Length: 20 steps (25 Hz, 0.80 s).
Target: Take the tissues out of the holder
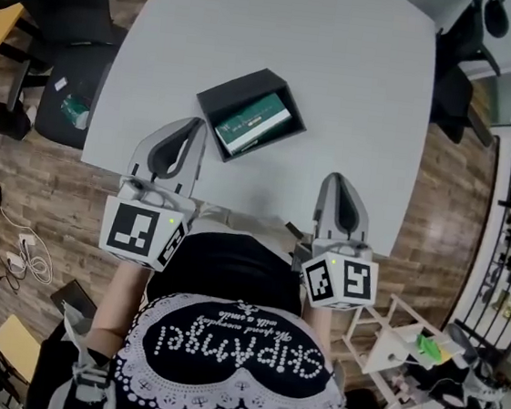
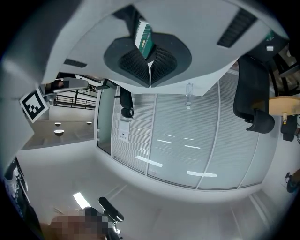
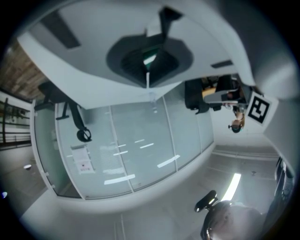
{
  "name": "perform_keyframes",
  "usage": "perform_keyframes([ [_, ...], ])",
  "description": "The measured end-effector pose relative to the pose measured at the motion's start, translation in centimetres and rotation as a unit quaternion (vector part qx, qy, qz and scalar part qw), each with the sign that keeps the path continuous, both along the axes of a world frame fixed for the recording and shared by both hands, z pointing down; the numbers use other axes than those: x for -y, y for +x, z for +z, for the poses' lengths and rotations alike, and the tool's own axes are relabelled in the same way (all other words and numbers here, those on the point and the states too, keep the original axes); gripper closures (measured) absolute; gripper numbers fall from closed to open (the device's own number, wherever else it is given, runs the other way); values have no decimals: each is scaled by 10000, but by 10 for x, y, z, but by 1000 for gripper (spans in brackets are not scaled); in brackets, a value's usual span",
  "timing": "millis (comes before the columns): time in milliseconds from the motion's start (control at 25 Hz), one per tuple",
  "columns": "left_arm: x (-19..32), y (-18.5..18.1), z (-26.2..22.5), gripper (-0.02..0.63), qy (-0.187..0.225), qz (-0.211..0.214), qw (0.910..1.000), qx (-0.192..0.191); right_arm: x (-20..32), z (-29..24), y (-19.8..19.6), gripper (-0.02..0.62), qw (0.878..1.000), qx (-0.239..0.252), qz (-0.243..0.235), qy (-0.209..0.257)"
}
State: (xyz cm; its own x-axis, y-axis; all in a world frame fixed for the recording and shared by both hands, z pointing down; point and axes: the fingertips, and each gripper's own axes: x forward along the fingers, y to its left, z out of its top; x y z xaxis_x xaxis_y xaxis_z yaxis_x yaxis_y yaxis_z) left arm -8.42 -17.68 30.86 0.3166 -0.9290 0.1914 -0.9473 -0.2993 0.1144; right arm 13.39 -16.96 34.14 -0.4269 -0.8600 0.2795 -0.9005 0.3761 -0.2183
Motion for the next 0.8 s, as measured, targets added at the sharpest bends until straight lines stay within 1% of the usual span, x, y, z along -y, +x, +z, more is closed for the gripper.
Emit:
perform_keyframes([
  [360, 5, 5, 0, 575, -33, -60, 10000, 61, 9, 0, 5, 560, 9999, 69, -92, 13],
  [800, 19, 21, 4, 575, -79, 92, 9998, 174, 17, -1, 26, 559, 10000, 59, 28, 44],
])
